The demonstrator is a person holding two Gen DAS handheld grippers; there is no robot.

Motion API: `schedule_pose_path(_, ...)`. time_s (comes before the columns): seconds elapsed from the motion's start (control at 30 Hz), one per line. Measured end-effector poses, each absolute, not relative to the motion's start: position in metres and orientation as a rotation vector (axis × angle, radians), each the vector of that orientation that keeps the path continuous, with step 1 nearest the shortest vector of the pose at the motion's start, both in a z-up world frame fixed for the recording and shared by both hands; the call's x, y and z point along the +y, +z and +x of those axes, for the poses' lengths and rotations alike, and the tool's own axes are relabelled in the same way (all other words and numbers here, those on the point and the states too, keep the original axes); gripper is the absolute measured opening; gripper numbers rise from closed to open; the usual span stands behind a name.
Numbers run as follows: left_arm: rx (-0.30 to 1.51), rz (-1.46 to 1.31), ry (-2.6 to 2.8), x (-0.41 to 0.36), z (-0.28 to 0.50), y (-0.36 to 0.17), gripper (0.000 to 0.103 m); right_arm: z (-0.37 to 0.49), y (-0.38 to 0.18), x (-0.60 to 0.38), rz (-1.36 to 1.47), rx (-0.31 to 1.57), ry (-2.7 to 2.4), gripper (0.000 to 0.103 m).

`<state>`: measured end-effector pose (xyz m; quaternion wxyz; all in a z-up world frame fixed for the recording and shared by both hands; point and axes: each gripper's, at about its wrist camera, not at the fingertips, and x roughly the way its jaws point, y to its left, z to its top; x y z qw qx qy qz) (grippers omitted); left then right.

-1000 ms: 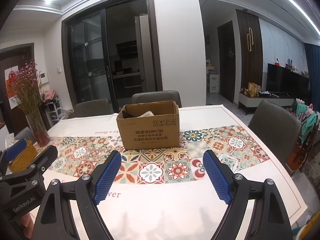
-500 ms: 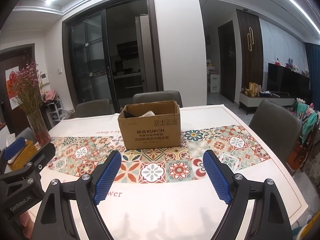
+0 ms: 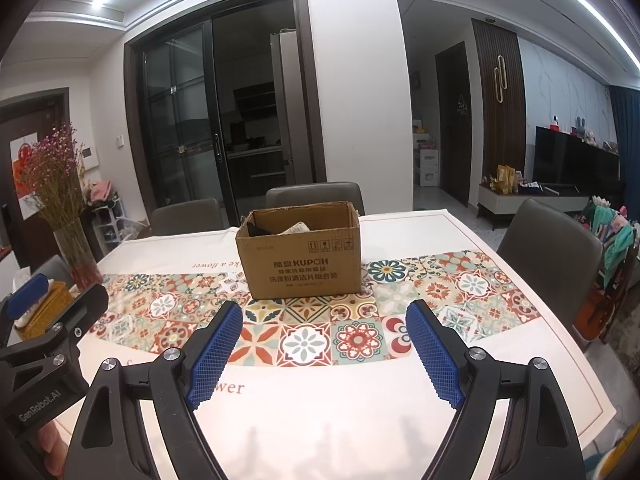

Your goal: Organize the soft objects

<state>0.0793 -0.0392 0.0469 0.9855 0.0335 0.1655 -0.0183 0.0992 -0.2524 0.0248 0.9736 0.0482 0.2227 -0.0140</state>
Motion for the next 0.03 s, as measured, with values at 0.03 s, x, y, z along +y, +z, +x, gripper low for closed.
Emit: schedule_pose_path(0.03,0.333,0.068,-0.037,-0.0395,0.0798,0.0469,0.103,0.099,0.0249,-0.2524,0.096,0.449,-0.029,0.085)
